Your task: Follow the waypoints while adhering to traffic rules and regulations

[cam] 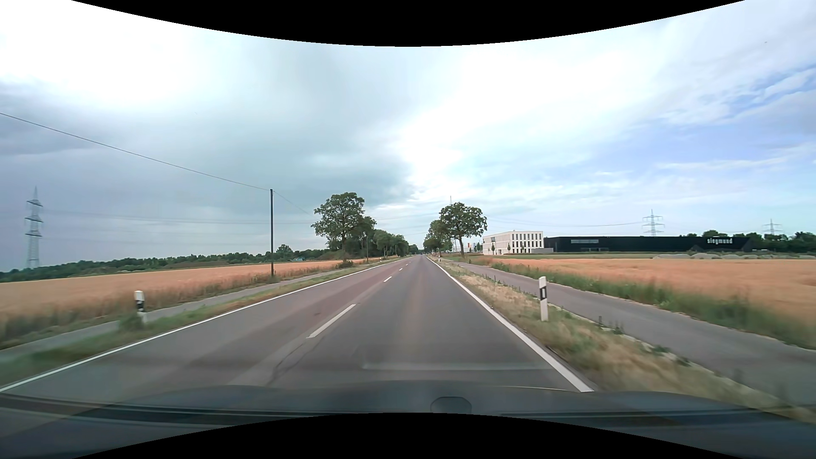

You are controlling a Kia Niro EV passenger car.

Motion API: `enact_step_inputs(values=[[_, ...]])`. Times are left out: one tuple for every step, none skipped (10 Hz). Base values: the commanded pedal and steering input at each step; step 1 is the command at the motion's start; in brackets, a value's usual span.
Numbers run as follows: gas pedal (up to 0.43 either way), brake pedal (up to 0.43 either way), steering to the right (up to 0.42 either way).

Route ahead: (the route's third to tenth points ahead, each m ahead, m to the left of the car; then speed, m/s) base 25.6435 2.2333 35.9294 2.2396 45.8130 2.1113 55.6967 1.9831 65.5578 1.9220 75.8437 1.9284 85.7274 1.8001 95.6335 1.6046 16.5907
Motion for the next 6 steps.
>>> enact_step_inputs(values=[[0.331, 0.000, 0.001], [0.331, 0.000, 0.002], [0.331, 0.000, 0.003], [0.331, 0.000, 0.003], [0.331, 0.000, 0.001], [0.331, 0.000, 0.000]])
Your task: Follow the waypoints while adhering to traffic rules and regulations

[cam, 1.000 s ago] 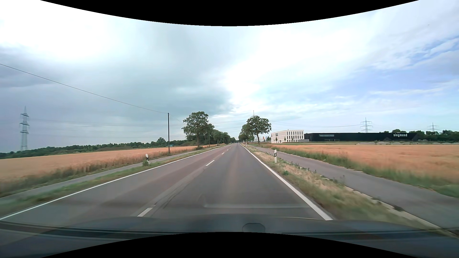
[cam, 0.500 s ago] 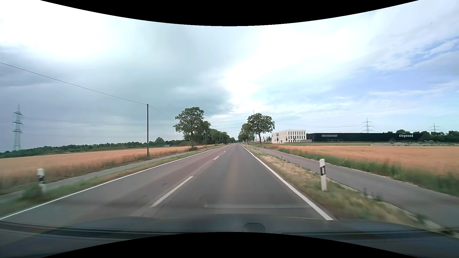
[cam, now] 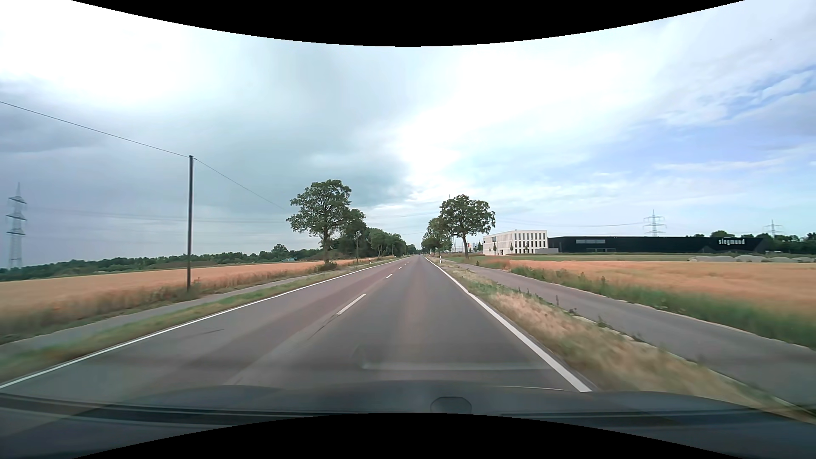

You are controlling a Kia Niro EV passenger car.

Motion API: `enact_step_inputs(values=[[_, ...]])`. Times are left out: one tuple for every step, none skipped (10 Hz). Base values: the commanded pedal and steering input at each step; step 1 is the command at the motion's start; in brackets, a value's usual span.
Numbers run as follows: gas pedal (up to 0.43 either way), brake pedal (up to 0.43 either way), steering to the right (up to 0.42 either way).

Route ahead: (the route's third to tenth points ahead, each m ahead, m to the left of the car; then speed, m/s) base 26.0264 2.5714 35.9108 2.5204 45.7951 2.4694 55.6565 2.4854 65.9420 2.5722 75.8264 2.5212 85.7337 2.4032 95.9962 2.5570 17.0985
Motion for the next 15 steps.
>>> enact_step_inputs(values=[[0.331, 0.000, -0.003], [0.331, 0.000, -0.005], [0.331, 0.000, -0.005], [0.331, 0.000, -0.004], [0.331, 0.000, -0.004], [0.331, 0.000, -0.004], [0.331, 0.000, -0.004], [0.331, 0.000, -0.004], [0.339, 0.000, -0.004], [0.339, 0.000, -0.004], [0.339, 0.000, -0.004], [0.339, 0.000, -0.003], [0.339, 0.000, -0.003], [0.339, 0.000, -0.002], [0.339, 0.000, -0.001]])
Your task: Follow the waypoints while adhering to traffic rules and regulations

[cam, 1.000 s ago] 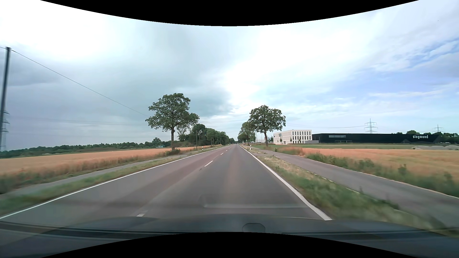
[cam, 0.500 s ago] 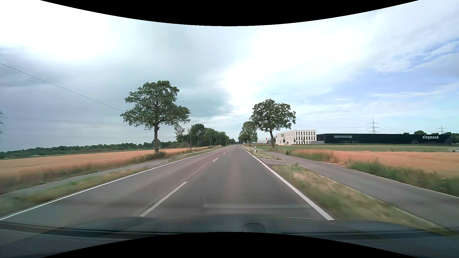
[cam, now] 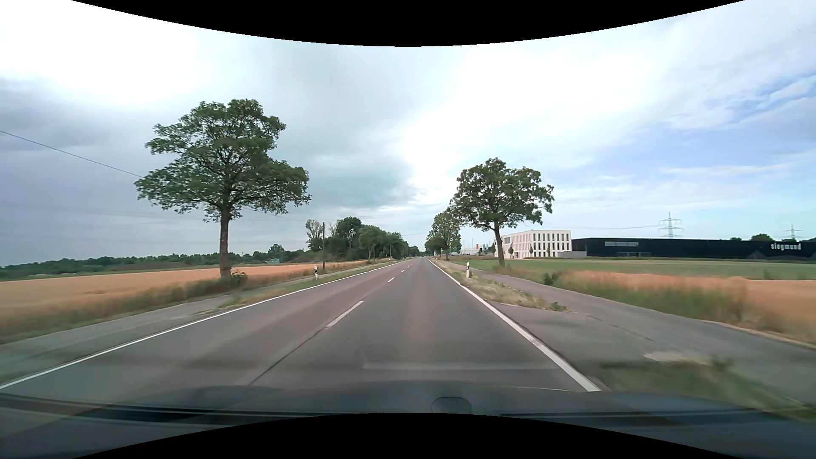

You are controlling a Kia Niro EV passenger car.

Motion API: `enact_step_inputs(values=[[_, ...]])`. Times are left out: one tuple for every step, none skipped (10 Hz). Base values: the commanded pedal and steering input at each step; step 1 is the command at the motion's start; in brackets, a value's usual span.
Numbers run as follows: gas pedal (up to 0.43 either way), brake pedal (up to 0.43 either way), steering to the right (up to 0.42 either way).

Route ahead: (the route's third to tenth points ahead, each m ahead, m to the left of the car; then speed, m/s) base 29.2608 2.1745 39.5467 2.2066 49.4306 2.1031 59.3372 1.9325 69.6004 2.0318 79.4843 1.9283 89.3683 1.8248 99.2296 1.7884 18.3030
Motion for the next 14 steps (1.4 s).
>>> enact_step_inputs(values=[[0.339, 0.000, 0.000], [0.339, 0.000, 0.002], [0.339, 0.000, 0.002], [0.350, 0.000, 0.000], [0.370, 0.000, 0.000], [0.429, 0.000, 0.000], [0.441, 0.000, -0.001], [0.441, 0.000, -0.001], [0.441, 0.000, -0.001], [0.441, 0.000, -0.001], [0.441, 0.000, -0.001], [0.441, 0.000, -0.001], [0.441, 0.000, -0.001], [0.441, 0.000, -0.001]])
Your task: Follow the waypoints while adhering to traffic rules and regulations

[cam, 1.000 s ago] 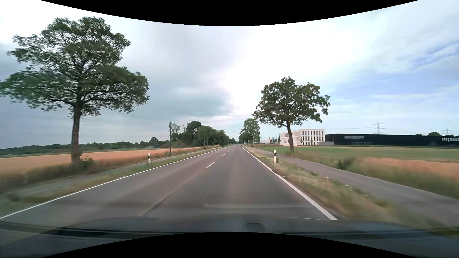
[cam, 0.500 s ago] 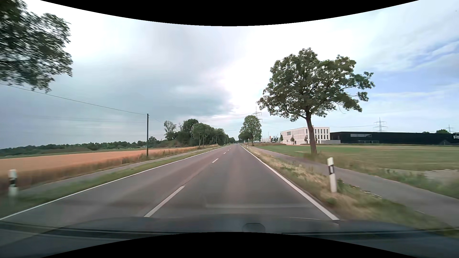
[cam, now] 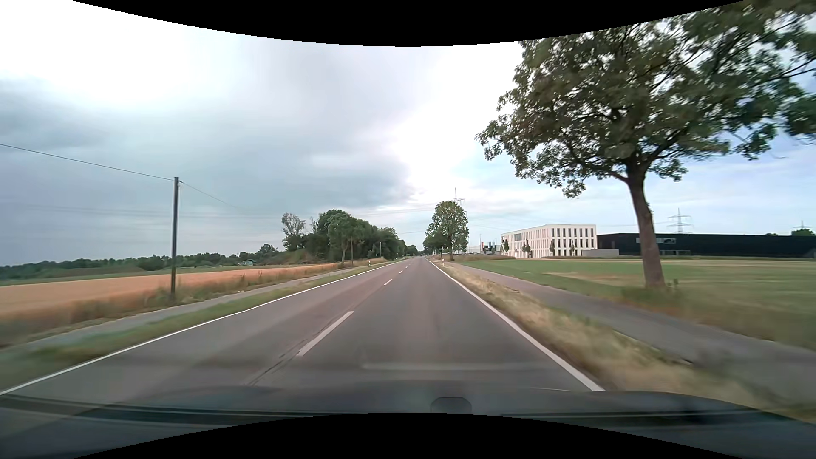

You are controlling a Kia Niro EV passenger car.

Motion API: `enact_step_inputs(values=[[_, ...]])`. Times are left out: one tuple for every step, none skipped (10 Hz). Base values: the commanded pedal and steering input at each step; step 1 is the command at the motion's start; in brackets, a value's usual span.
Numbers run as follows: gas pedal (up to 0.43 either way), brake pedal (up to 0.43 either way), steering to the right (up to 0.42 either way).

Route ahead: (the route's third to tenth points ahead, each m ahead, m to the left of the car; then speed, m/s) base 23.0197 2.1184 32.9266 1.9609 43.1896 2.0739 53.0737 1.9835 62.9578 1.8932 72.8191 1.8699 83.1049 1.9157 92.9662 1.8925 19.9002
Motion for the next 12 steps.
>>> enact_step_inputs(values=[[0.441, 0.000, 0.000], [0.441, 0.000, 0.000], [0.441, 0.000, -0.001], [0.441, 0.000, 0.000], [0.441, 0.000, 0.000], [0.441, 0.000, -0.002], [0.441, 0.000, -0.002], [0.441, 0.000, -0.003], [0.441, 0.000, -0.003], [0.441, 0.000, -0.003], [0.441, 0.000, -0.003], [0.441, 0.000, -0.003]])
